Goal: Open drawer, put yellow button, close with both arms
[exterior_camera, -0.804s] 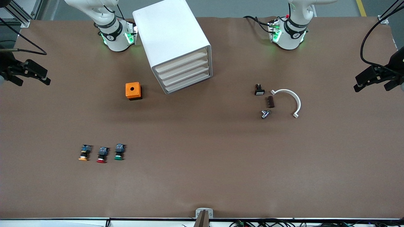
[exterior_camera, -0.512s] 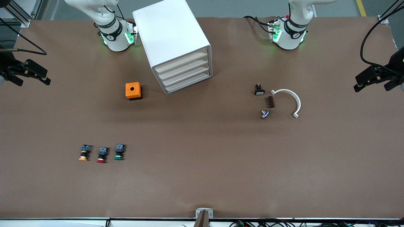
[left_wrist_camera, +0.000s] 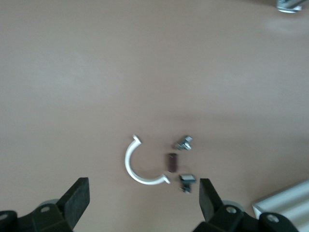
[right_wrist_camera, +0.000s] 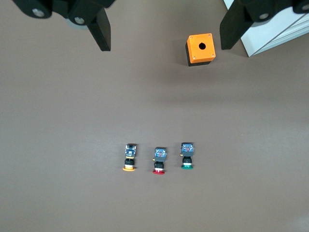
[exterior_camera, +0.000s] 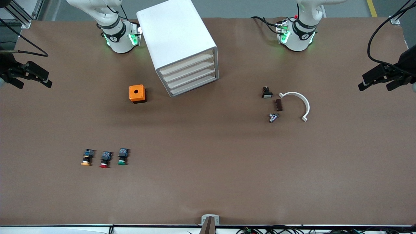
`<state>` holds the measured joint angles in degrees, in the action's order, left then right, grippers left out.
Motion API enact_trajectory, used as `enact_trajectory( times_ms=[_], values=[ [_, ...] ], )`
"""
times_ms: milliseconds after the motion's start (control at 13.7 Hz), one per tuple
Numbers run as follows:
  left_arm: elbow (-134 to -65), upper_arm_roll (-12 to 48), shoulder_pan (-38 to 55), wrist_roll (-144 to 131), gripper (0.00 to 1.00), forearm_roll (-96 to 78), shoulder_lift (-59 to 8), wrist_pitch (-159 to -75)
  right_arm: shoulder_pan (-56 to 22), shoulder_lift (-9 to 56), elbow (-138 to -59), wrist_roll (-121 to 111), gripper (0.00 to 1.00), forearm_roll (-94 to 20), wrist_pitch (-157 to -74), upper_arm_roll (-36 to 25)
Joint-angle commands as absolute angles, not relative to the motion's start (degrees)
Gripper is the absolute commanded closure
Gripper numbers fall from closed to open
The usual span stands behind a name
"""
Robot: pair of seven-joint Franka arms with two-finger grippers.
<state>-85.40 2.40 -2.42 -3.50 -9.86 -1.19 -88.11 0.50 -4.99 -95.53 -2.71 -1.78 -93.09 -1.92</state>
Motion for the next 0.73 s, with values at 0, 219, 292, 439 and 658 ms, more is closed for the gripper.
enact_trajectory(
  times_ms=[0, 219, 292, 439, 658],
  values=[
    [-84.64, 2.46, -4.83, -2.81, 0.0, -18.07, -0.79, -83.86, 0.88, -5.98, -95.98, -2.81, 0.0, -1.41, -92.03, -1.67],
    [-85.25, 2.72, -4.4, -3.51, 0.0, -25.73, -1.58, -81.48, 0.88, -5.01, -95.54, -2.81, 0.0, 0.52, -91.85, -1.67],
    [-85.69, 2.81, -4.13, -3.6, 0.0, -28.45, -2.28, -80.69, 0.97, -4.14, -95.36, -2.73, 0.0, 0.96, -91.93, -1.67],
    [-86.66, 3.34, -3.87, -5.26, 0.0, -35.3, -4.04, -79.11, 0.97, -1.77, -94.58, -3.16, 0.0, 0.88, -92.11, -1.76],
    [-86.14, 7.54, 0.07, -15.52, 0.0, -38.06, -7.37, -79.27, 1.06, -1.23, -93.61, -3.25, 0.0, 1.66, -92.46, -1.76]
  ],
)
